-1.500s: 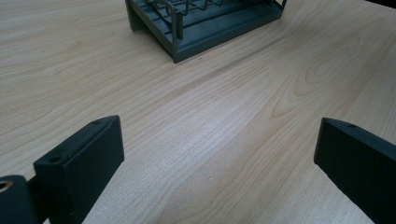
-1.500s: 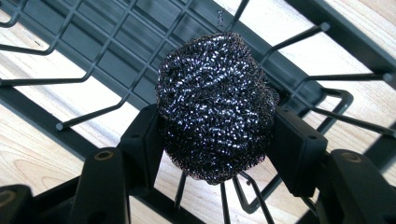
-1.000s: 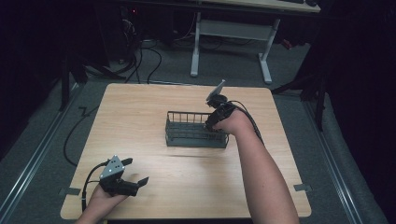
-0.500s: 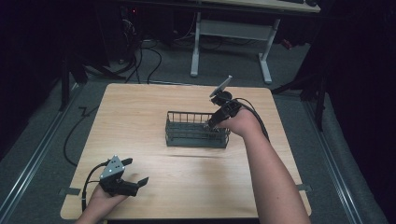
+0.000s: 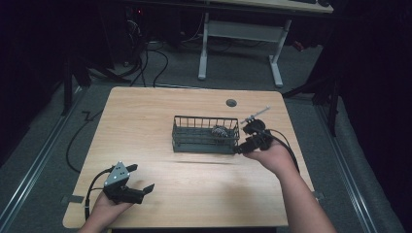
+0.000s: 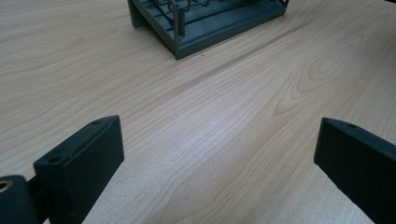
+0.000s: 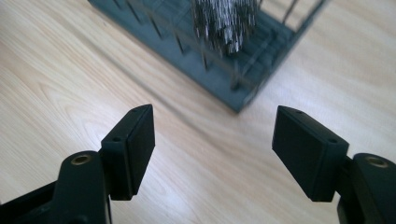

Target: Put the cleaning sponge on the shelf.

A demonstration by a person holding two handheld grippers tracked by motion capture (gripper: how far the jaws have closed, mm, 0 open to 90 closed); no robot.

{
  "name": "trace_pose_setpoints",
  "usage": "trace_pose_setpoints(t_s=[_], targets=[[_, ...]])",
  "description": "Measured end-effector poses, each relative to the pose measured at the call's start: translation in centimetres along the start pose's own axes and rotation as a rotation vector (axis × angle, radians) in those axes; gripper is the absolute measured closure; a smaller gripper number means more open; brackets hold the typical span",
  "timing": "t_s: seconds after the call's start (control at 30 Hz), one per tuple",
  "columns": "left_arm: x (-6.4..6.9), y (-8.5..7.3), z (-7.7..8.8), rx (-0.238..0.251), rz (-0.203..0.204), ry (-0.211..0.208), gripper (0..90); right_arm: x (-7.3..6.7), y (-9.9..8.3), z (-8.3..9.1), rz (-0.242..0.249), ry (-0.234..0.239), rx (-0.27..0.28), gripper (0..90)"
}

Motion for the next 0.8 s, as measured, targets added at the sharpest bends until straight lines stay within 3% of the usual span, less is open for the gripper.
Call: trace_pose_setpoints(t_s=[0.17, 0.27, 0.3, 0.4, 0.5, 0.57, 0.6, 0.63, 0.67, 0.8], targets=[[0.0, -0.1, -0.1, -0.008, -0.001, 0.004, 2.2, -0.4, -4.9, -1.1, -0.017, -0.032, 0.083, 30.8], [0.0, -0.3, -0.3, -0.015, 0.004, 0.004, 2.2, -1.0, -8.5, -2.1, -0.072, -0.027, 0.196, 31.8], [0.0, -0.3, -0.3, -0.015, 0.004, 0.004, 2.2, -1.0, -8.5, -2.1, -0.072, -0.027, 0.196, 31.8], [0.0, -0.3, -0.3, -0.017, 0.007, 0.007, 2.2, -1.6, -11.1, -2.9, -0.096, -0.03, 0.31, 32.8], [0.3, -0.1, -0.3, -0.003, 0.001, 0.001, 2.1, -1.9, -12.8, -3.5, -0.124, -0.046, 0.37, 30.9], [0.4, 0.1, -0.3, 0.0, -0.01, -0.001, 2.2, -2.2, -14.1, -3.5, -0.121, -0.108, 0.441, 31.1], [0.4, 0.1, -0.3, -0.001, -0.007, 0.0, 2.2, -2.2, -14.6, -3.4, -0.132, -0.121, 0.472, 31.6], [0.4, 0.1, -0.3, 0.001, 0.001, -0.002, 2.1, -2.4, -15.2, -3.4, -0.169, -0.099, 0.503, 31.5], [0.4, 0.1, -0.4, 0.006, 0.012, -0.008, 2.2, -2.6, -15.7, -3.3, -0.188, -0.08, 0.515, 30.5], [0.5, 0.1, -0.5, -0.003, 0.005, -0.008, 2.2, -2.6, -16.0, -3.5, -0.175, -0.084, 0.494, 29.8]])
Point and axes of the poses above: each handheld gripper's, and its own axes: z roughly backward along the jaws, y roughly out of its top, x roughly to its right, the point moved 5 cm from there along -z, roughly forward along the jaws, and after that the axes turned 7 degrees about -y, right-handed, at the moved point
